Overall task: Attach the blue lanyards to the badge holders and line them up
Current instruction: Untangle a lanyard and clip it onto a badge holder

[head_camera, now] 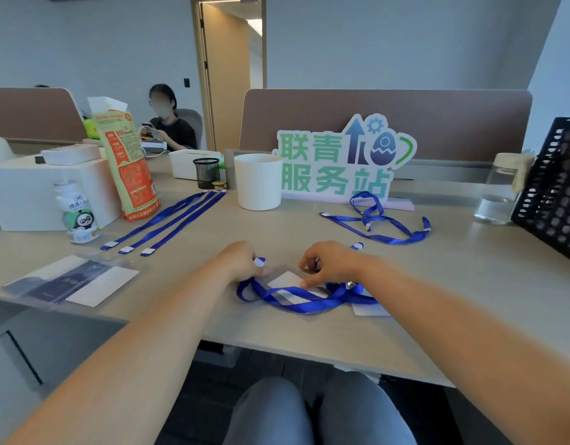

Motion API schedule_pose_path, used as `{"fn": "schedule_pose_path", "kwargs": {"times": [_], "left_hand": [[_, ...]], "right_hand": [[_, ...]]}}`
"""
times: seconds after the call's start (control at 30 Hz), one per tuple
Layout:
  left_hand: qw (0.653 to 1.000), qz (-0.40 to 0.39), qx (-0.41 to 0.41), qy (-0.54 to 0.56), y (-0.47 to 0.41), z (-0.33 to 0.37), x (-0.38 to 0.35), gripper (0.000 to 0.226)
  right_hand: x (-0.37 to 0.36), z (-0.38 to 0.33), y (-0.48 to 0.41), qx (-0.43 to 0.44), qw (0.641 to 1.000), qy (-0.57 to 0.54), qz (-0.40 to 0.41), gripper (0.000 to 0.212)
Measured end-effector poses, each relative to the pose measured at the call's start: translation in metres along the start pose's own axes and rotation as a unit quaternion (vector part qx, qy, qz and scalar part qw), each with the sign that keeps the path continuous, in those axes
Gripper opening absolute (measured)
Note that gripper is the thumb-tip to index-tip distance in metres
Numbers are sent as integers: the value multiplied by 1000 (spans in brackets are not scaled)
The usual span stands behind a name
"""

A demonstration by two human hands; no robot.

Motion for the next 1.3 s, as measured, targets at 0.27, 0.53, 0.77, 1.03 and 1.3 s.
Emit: {"fn": "schedule_pose_path", "kwargs": {"times": [0.27, 0.53, 0.77, 1.03, 1.3], "left_hand": [[956, 138, -89, 244, -24, 34, 8, 15], [847, 175, -163, 474, -61, 81, 42, 23], [776, 140, -240, 567, -81, 130, 65, 23], [836, 111, -243, 480, -95, 137, 32, 24], [912, 221, -157, 310, -111, 106, -4, 32]], "right_hand": [[15, 32, 1, -57, 998, -27, 30, 55], [62, 56, -10, -65, 975, -120, 175, 47], [105, 69, -22, -77, 891, -420, 156, 30], [96, 98, -28, -132, 794, -578, 132, 22], [68, 122, -28, -105, 858, -497, 81, 15]]}}
Point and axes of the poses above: each hand's wrist, its own y-axis away from the middle knuckle, its own x-axis out of the back of the hand, z = x × y, the point moved 5 cm from there along -y, towards the middle knuckle, and after that the axes turned 7 degrees about -x, right-handed, at the moved point
